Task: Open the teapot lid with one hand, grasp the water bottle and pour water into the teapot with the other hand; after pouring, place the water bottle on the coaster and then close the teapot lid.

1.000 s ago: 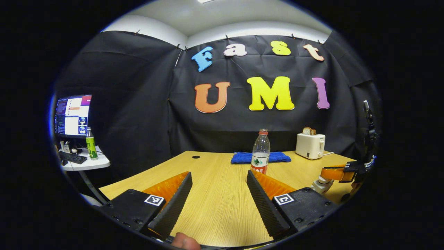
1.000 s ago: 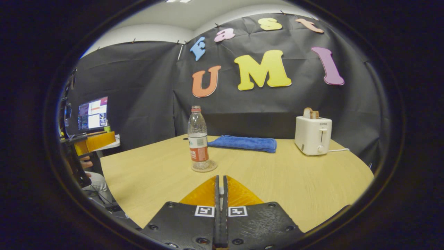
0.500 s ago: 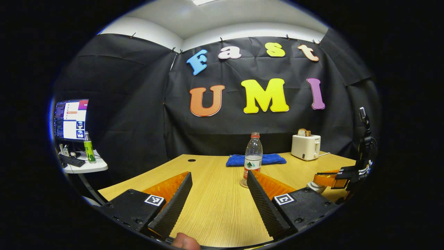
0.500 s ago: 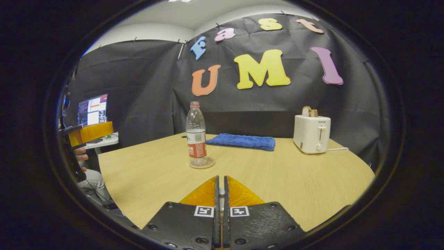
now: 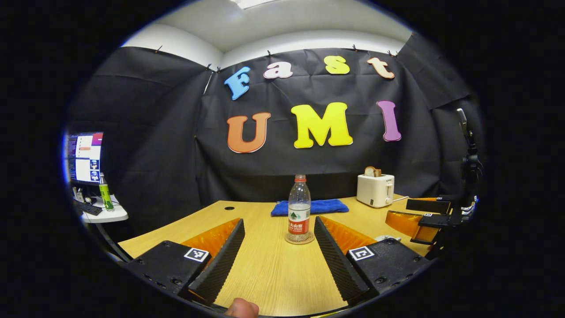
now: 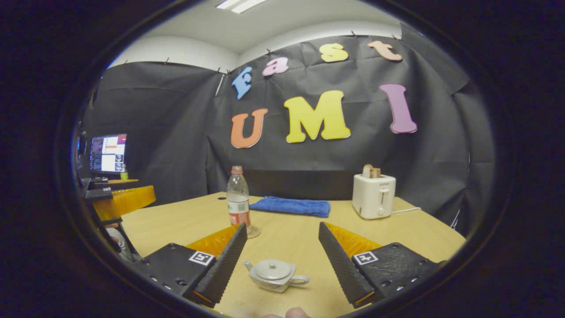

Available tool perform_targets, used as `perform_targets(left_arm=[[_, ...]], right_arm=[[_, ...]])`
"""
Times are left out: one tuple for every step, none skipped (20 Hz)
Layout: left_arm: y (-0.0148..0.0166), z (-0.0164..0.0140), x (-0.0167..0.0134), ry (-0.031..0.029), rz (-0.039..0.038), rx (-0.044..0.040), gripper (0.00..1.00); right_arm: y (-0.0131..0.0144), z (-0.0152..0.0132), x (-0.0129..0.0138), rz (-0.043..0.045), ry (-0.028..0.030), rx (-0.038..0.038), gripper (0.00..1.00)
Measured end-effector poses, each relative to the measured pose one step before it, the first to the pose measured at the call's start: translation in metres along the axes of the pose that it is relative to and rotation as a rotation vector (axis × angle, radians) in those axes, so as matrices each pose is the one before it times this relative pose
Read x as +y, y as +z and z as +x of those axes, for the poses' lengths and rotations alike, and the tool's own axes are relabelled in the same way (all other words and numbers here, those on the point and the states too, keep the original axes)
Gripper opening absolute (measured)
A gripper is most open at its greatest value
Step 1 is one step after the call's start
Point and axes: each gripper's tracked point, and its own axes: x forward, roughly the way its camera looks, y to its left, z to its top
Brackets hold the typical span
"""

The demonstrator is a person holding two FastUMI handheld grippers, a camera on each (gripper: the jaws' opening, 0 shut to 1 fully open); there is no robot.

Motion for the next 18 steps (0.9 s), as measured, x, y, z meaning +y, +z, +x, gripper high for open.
perform_targets(left_arm=[[0.00515, 0.00144, -0.01165, -0.02166, -0.01695, -0.00621, 0.99], [0.00476, 0.00161, -0.01047, -0.01889, -0.01808, -0.00492, 0.99], [0.00316, 0.00252, -0.00906, -0.01492, -0.01182, -0.0039, 0.99], [0.00313, 0.00304, -0.00726, -0.01204, -0.00261, -0.0038, 0.99], [0.00507, 0.00284, -0.0059, -0.00954, 0.00711, -0.0121, 0.99], [0.0048, 0.00388, -0.00271, -0.00124, 0.00833, -0.00954, 0.99], [0.00513, 0.0024, -0.00099, 0.0058, 0.00339, -0.01042, 0.99], [0.00115, 0.00014, -0.00135, 0.00151, -0.00555, 0.00497, 0.99], [0.0002, -0.00006, -0.00274, -0.0045, -0.00604, 0.00625, 0.99], [-0.00026, -0.00117, -0.00347, -0.01199, 0.00254, -0.00126, 0.99], [0.00118, 0.00038, -0.00228, -0.00954, 0.01235, -0.00566, 0.99], [-0.00211, 0.00129, 0.00079, -0.0029, 0.01854, 0.00908, 0.99], [-0.00233, -0.00144, 0.0023, 0.00657, 0.01725, 0.0111, 0.99], [0.00161, -0.00175, 0.0062, 0.02197, 0.01079, 0.00053, 0.99], [0.00124, -0.00227, 0.00824, 0.02525, 0.00494, 0.00681, 0.99], [-0.00056, 0.00004, 0.00249, 0.0143, -0.00117, 0.00531, 0.99], [-0.00029, -0.00282, 0.00278, 0.01091, -0.00386, 0.00453, 0.99], [0.00087, -0.00167, 0.00324, 0.00941, -0.00557, 0.0021, 0.99]], right_arm=[[0.01222, -0.00817, -0.00645, -0.00593, -0.03043, -0.02437, 0.96], [0.01153, -0.00844, -0.00816, -0.00795, -0.03481, -0.02293, 0.98], [0.01015, -0.00843, -0.00787, -0.00452, -0.03318, -0.02126, 0.99], [0.00909, -0.00798, -0.00822, -0.00454, -0.03427, -0.01292, 0.96], [0.00604, -0.00614, -0.00712, -0.00393, -0.03377, -0.01189, 0.98], [0.00341, -0.00493, -0.00653, -0.0036, -0.03017, -0.00485, 0.98], [0.00175, -0.00172, -0.00354, -0.00848, -0.02265, 0.00403, 0.98], [-0.00244, -0.00185, -0.00172, -0.01119, -0.01237, 0.01876, 0.98], [0.00071, -0.00311, -0.00041, 0.00001, -0.00718, 0.00632, 0.98], [0.00469, -0.00162, -0.00177, 0.00564, -0.01467, 0.00039, 0.96], [0.00185, -0.00216, 0.00002, 0.0025, -0.00484, -0.00081, 0.98], [-0.00023, -0.00181, -0.00046, -0.00788, -0.01122, 0.00356, 0.98], [-0.00161, -0.00081, -0.00142, -0.00291, -0.01507, 0.003, 0.98], [-0.00179, -0.00008, -0.00014, 0.00182, -0.01423, 0.00895, 0.98], [-0.00266, -0.00031, 0.00251, 0.00361, -0.0051, 0.01361, 0.98], [-0.00274, -0.00071, 0.00427, 0.00026, 0.0017, 0.01246, 0.98], [-0.002, -0.00061, 0.00229, -0.00824, -0.00124, 0.0111, 0.98], [-0.00056, -0.00014, 0.00068, -0.00949, 0.00153, 0.00277, 0.97]])
